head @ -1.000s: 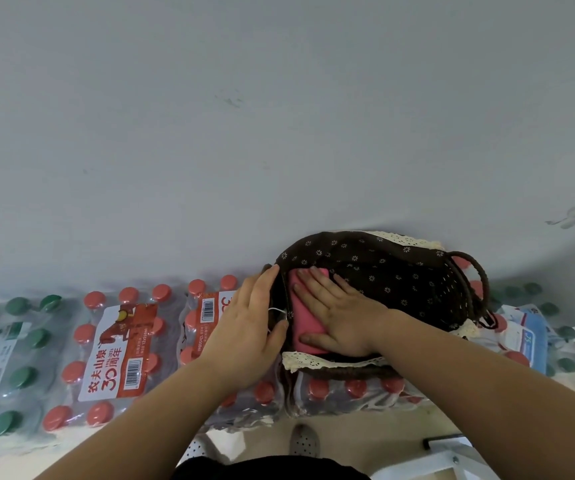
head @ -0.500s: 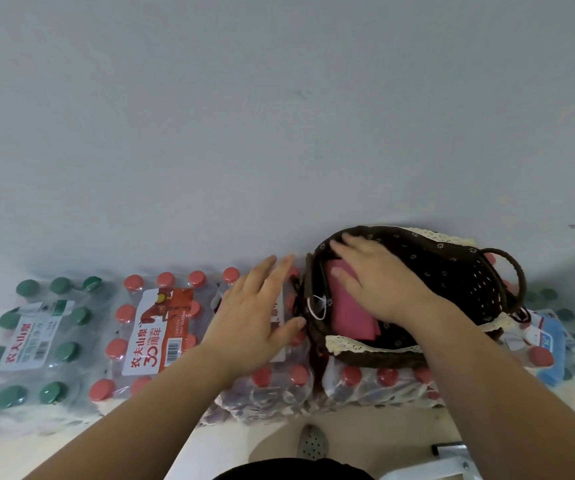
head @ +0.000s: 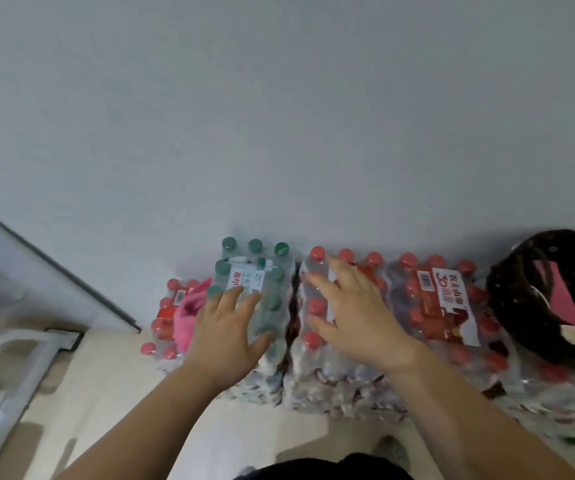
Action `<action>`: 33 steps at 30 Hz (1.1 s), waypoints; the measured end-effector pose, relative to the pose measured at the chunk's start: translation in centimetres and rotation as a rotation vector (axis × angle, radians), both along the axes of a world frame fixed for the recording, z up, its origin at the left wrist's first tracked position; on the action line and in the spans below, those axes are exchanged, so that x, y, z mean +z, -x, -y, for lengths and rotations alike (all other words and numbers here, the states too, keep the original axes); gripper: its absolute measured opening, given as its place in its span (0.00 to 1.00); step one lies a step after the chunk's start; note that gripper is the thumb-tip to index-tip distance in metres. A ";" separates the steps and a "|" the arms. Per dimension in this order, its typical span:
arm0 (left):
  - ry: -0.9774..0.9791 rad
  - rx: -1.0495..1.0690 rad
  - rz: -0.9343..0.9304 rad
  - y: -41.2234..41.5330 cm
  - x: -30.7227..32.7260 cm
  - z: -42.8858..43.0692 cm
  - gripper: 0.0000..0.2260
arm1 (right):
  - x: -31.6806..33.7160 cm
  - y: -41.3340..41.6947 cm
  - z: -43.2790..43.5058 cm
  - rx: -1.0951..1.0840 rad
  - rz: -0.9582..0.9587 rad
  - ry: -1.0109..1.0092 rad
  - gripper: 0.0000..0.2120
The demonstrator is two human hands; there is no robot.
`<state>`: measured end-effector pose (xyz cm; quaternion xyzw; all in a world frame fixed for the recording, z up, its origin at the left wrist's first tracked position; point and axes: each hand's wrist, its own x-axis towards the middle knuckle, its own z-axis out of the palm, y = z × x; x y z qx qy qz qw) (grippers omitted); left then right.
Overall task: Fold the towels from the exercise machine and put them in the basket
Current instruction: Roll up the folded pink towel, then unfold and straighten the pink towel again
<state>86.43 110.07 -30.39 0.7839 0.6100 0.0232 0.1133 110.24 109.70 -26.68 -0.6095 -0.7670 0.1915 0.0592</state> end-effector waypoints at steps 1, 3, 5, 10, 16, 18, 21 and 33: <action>0.004 0.023 -0.014 2.4 -0.2 0.2 0.32 | -0.6 2.3 0.1 0.014 0.005 0.034 0.33; 0.014 0.075 -0.013 6.5 -0.4 0.6 0.33 | -1.5 6.2 0.1 0.058 0.024 0.088 0.34; 0.040 0.124 -0.006 9.8 -0.8 0.7 0.32 | -2.0 9.6 -0.3 0.108 0.043 0.123 0.34; 0.116 0.175 -0.050 15.4 -2.8 -0.7 0.30 | -3.0 16.0 -2.8 0.217 0.060 0.111 0.32; 0.189 0.194 -0.097 18.8 -3.7 -4.1 0.31 | -4.9 22.3 -8.1 0.364 0.103 0.058 0.27; 0.207 0.195 -0.122 19.8 -4.1 -5.7 0.31 | -5.7 24.1 -10.2 0.404 0.180 0.077 0.26; 0.240 0.198 -0.131 21.1 -5.1 -7.9 0.30 | -7.0 26.1 -12.6 0.471 0.348 0.157 0.26; 0.482 -0.155 -0.133 26.5 -12.2 -17.5 0.26 | -13.2 32.7 -17.1 0.094 0.308 0.581 0.31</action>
